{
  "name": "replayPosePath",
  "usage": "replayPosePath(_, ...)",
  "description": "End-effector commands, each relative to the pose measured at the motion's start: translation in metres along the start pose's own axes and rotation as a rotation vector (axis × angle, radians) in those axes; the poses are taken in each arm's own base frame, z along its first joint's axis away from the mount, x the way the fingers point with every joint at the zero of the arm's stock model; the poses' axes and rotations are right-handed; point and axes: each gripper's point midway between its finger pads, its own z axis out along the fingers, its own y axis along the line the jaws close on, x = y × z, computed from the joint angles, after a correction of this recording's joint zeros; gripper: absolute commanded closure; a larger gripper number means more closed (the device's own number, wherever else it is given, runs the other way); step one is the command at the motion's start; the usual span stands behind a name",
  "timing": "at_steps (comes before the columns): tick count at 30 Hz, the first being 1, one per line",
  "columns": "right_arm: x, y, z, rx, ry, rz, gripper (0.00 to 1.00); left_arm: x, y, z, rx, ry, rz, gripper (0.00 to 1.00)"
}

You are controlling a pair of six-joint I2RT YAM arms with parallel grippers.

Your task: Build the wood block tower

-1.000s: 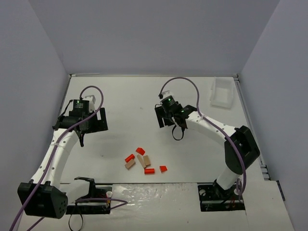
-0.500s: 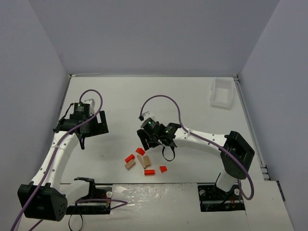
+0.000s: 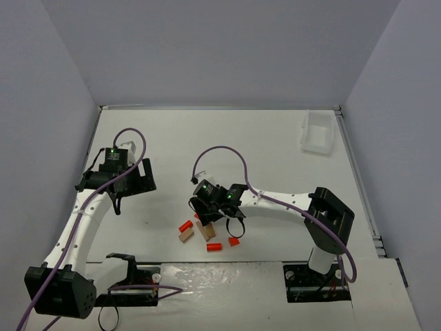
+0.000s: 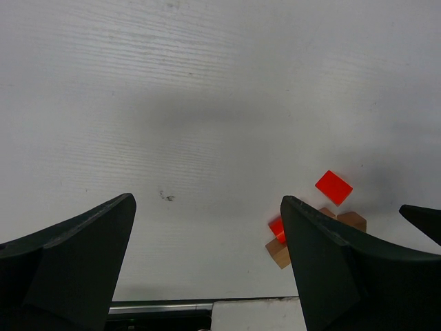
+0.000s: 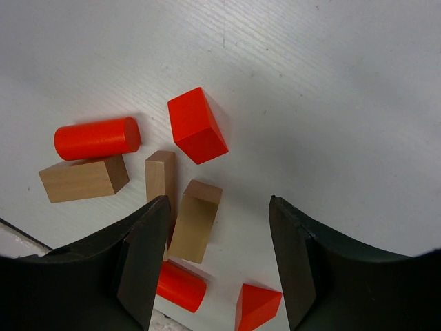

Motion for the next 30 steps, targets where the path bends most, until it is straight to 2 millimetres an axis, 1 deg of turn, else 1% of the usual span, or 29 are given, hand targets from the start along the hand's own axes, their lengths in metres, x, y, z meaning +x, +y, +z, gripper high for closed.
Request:
replayPosePath(1, -0.004, 0.011, -0.003, -0.017, -0.020, 0.019, 0.44, -0.008, -0.005, -0.008, 0.026, -0.044, 0.021, 0.16)
replayPosePath(3, -0.001, 0.014, -0.001, -0.017, -0.014, 0.015, 0.45, -0.007, -0.005, -0.008, 0.025, -0.038, 0.025, 0.16)
replayPosePath(7, 0.005, 0.013, 0.003, -0.007, 0.001, 0.024, 0.46, -0.007, -0.006, -0.006, 0.028, -0.032, 0.029, 0.16)
replayPosePath(11, 0.009, 0.011, 0.005, 0.008, 0.009, 0.034, 0.51, -0.006, -0.005, -0.006, 0.028, -0.029, 0.033, 0.16)
replayPosePath(19, 0.014, 0.011, 0.010, 0.012, 0.029, 0.035, 0.55, -0.005, -0.005, -0.004, 0.028, -0.023, 0.033, 0.16)
replayPosePath(30, 0.024, 0.012, 0.018, 0.015, 0.070, 0.021, 0.57, -0.004, -0.004, -0.002, 0.023, -0.014, 0.029, 0.16)
